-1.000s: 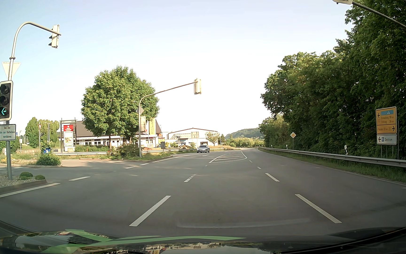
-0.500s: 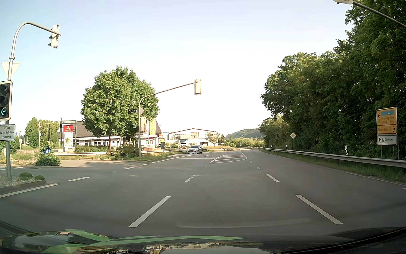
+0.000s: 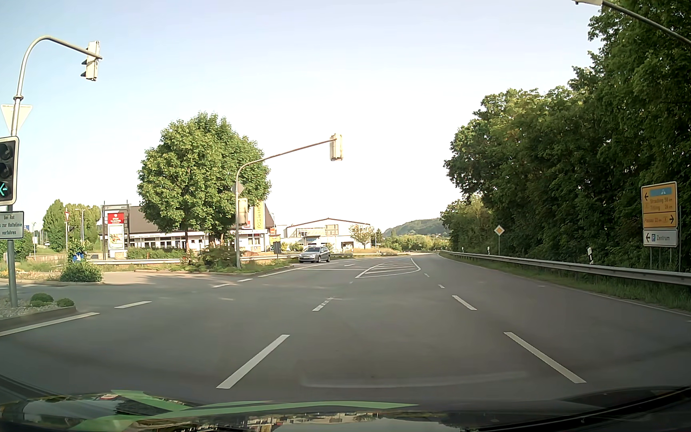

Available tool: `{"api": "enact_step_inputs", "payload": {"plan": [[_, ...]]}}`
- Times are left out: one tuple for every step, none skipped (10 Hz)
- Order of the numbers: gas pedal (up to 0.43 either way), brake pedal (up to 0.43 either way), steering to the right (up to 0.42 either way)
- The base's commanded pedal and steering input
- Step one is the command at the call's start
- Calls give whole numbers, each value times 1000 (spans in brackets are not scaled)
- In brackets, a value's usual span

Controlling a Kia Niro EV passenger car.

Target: Follow the waypoints while adhering to traffic rules and regulations

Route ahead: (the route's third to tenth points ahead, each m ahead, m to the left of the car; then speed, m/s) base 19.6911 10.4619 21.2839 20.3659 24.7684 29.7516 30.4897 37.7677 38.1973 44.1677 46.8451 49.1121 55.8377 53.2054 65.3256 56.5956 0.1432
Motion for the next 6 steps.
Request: {"api": "enact_step_inputs", "payload": {"plan": [[0,0,-4],[0,0,-4],[0,0,-4],[67,0,-4],[138,0,-4],[150,0,-4]]}}
